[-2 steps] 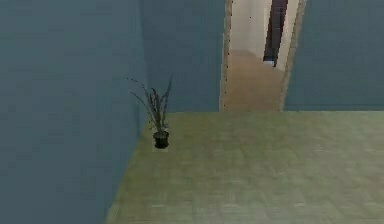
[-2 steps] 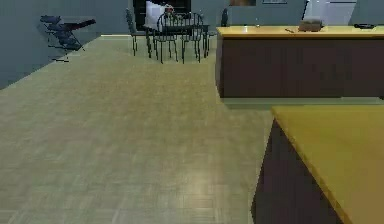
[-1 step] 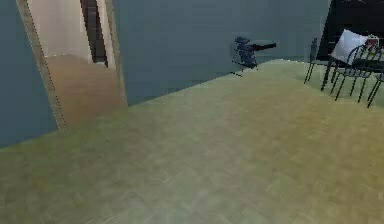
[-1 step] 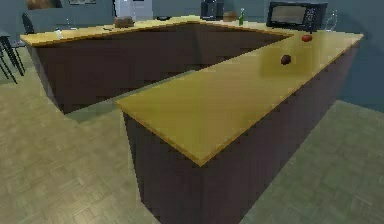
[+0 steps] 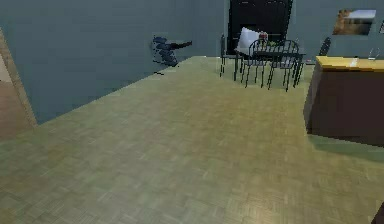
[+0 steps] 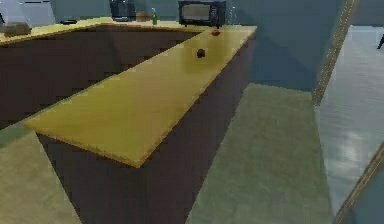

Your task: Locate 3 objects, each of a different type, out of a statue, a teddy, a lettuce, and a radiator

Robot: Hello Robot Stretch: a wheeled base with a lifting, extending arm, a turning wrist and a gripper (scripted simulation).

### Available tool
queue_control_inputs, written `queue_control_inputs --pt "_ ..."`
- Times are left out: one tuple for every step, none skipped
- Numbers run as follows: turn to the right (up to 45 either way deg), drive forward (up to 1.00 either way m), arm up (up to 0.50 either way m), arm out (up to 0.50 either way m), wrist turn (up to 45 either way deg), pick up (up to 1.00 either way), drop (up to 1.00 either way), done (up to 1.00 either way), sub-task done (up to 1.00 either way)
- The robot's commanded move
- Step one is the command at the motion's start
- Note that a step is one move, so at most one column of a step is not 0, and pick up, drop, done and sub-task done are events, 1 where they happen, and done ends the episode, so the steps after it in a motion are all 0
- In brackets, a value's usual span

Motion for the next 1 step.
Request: queue_control_inputs --pt "0.0 1.00 0.00 0.00 0.0 0.00 0.00 0.00 0.00"
